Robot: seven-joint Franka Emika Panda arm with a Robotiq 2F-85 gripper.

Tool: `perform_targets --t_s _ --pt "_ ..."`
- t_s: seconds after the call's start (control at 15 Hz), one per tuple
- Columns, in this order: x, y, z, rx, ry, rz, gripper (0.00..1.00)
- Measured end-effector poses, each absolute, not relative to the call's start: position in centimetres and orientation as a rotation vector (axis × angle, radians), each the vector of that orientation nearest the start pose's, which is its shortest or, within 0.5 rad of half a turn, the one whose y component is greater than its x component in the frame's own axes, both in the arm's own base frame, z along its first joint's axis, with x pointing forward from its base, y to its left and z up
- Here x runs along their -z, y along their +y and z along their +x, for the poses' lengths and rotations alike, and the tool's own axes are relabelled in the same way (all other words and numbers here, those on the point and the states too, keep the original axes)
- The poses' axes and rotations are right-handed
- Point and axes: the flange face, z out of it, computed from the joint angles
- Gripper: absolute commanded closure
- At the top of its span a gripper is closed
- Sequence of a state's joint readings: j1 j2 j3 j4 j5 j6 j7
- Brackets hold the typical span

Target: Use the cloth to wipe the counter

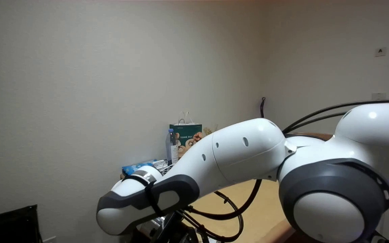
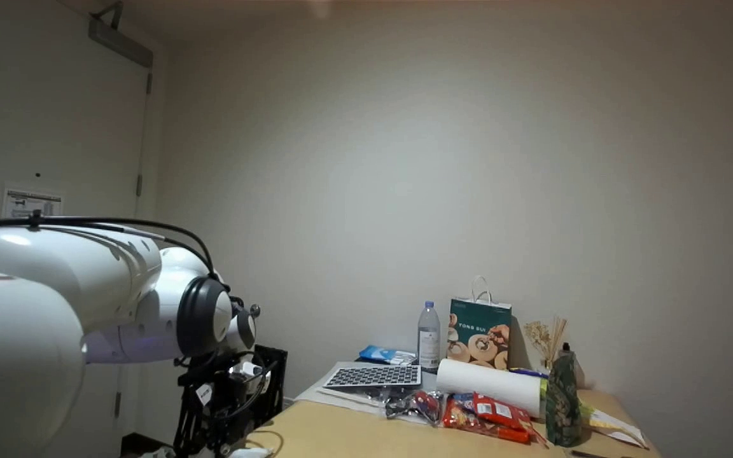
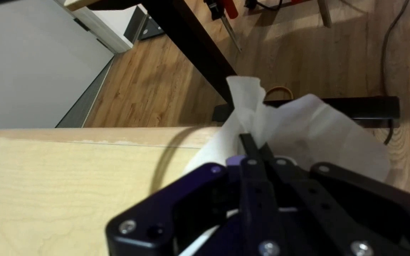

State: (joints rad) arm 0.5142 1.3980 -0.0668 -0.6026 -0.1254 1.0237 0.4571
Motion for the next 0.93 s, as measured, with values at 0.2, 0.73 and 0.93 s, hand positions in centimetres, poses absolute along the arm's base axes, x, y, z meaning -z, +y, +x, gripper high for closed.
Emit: perform_targets --t_s 0.2,0.73,0.93 --pt "-9.1 30.6 59.7 0.977 0.026 2.325 1.00" --pt "-9.3 27.3 61.4 1.030 -0.167 2.376 1.00" --pt "-9.4 23.6 63.0 1.112 -0.304 2.429 1.00"
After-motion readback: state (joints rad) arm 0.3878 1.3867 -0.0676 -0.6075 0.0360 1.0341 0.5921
